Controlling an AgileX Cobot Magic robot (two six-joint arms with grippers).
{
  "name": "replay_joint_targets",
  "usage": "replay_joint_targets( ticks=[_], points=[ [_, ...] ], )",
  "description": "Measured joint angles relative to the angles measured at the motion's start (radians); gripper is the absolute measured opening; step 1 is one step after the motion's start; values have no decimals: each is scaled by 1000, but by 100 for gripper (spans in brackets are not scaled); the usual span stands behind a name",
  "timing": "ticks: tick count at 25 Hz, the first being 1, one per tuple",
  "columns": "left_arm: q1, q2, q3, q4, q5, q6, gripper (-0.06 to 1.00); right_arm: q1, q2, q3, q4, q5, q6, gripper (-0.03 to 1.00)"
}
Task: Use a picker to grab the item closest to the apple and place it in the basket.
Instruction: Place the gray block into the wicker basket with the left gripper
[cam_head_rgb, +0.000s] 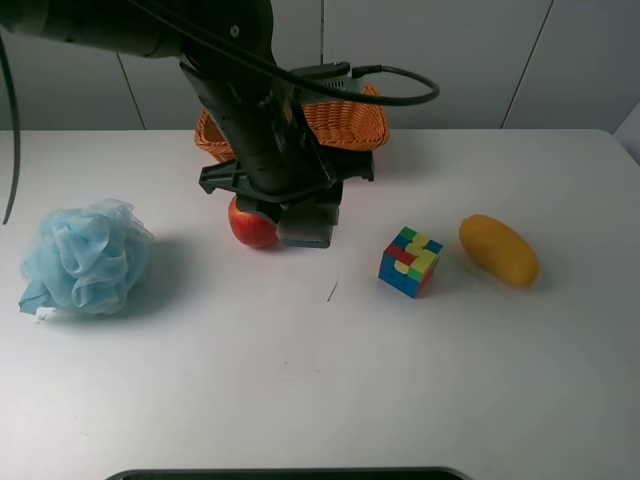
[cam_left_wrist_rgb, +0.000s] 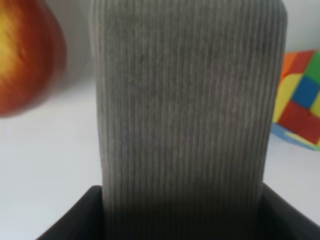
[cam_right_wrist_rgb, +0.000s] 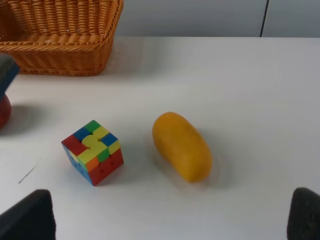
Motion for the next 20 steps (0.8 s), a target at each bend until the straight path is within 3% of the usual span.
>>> replay_joint_targets(
  ticks=[6,12,20],
  points=[
    [29,-24,-162,107,153,58,54,0,0,0,0,0,0,70],
    [152,-7,-295,127,173,174,54,0,0,0,0,0,0,70],
    [283,169,-507,131,165,360,54,0,0,0,0,0,0,70]
  ],
)
